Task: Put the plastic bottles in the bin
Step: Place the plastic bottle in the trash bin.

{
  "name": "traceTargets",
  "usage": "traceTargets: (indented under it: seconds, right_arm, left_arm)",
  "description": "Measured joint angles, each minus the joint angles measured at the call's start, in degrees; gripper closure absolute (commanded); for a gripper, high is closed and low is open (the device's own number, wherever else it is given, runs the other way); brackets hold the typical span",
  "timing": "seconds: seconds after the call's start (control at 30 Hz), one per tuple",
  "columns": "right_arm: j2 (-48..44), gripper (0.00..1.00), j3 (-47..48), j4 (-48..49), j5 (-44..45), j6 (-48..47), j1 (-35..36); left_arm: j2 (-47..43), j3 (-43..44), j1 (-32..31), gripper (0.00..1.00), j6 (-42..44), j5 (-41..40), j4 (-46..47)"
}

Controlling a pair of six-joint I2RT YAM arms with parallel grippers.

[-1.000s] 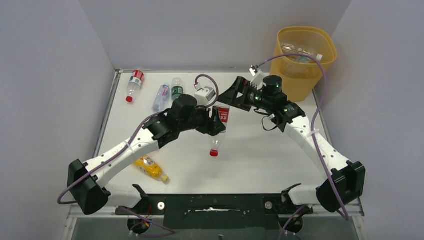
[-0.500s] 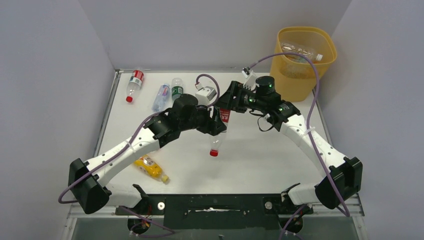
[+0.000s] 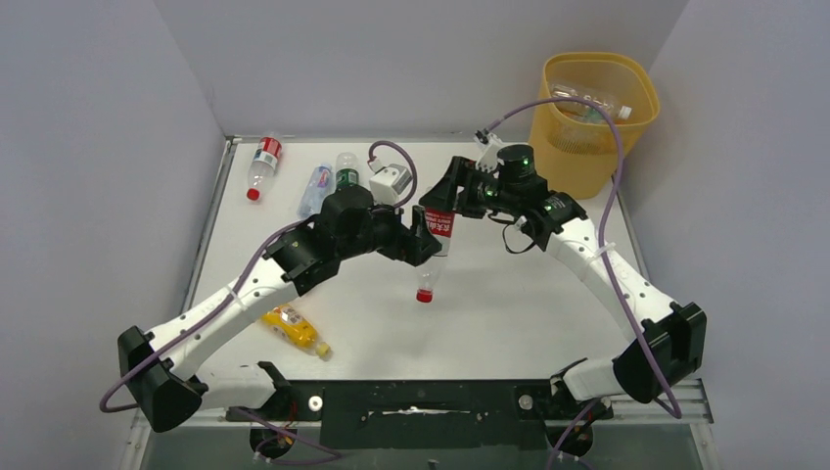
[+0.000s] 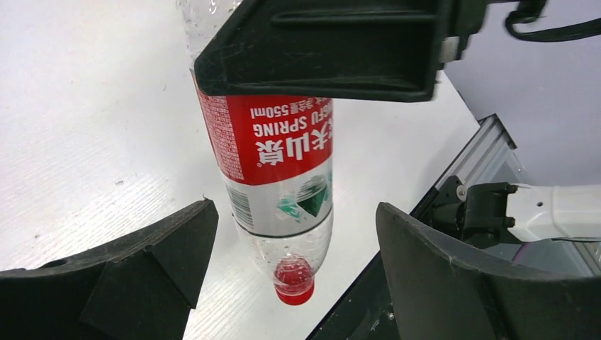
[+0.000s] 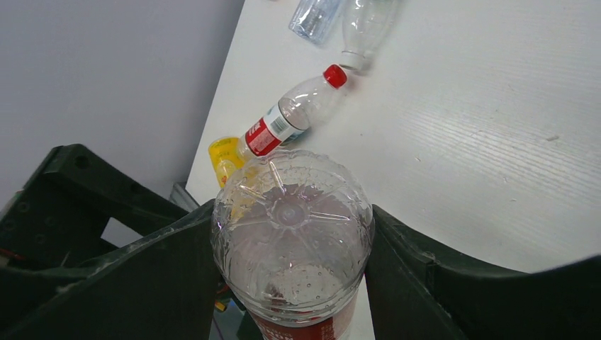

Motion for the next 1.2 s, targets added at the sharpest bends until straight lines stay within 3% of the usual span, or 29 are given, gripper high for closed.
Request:
traceTargets:
  seconds: [0.33, 0.63, 0.97, 1.2]
  right_arm:
    - [0.68, 0.52, 1.7, -3.04, 2.54, -1.36, -1.49]
    - [1.33, 0.52, 7.58, -9.27, 4.63, -5.22, -7.85]
    - [9.99, 0.52, 32.7, -19.91, 12.66, -13.97, -15.76]
    - [14.16, 0.52, 44.11, -18.73, 17.57, -16.35, -20.28]
  left_arm:
    - [-2.89, 0.02, 0.0, 0.16, -0.44, -1.33, -2.89]
    - [-7.5, 2.97, 0.02, 0.15, -1.86, -4.68, -8.04]
    - [-8.81, 4.11, 0.98, 0.15, -1.6, -5.05, -11.63]
    - [-8.61, 2.38, 3.17, 0.15, -0.46, -3.76, -12.55]
